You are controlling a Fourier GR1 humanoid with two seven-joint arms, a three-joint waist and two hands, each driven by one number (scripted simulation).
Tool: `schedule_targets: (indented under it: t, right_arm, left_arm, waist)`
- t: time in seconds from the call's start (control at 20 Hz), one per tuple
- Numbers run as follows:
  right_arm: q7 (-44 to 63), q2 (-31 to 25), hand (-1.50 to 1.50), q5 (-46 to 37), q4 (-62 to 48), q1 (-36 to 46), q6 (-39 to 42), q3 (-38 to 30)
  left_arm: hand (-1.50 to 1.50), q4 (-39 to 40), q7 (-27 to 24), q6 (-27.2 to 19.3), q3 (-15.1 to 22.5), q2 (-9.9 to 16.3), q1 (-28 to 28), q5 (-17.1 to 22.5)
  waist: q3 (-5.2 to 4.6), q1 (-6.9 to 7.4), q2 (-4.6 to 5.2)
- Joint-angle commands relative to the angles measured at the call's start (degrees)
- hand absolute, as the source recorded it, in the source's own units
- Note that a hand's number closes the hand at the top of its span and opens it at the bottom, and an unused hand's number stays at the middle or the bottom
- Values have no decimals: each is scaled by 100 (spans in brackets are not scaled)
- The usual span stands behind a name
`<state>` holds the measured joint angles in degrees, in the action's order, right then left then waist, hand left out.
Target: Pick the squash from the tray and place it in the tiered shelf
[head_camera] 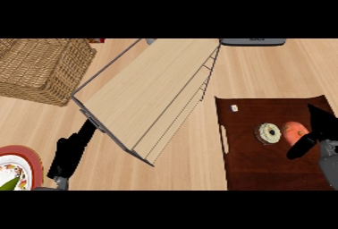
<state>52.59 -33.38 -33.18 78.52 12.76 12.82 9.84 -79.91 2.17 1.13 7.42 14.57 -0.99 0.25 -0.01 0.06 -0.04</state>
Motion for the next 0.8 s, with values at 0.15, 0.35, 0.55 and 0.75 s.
schedule_targets:
  t: [0.15,0.35,0.55,0.75]
  right_arm:
    - [-302,493,-150,-612,-843,276,125,-126]
    - [-731,439,-150,-852,-822,69,128,-480]
    - [-554,826,-150,-1146,-1235,559,185,-382]
    - [-1218,581,-150,-1239,-1595,321,211,-768]
  left_arm:
    - [0,303,-211,78,-187,-202,114,-210]
    - [0,-352,266,18,-92,-374,10,-392]
    - [0,60,-151,140,-159,-439,1,-456]
    - [0,-157,394,348,-468,-322,264,-335]
  waist:
    - [0,12,7]
    - [1,5,2]
    - [0,17,5]
    - [1,8,3]
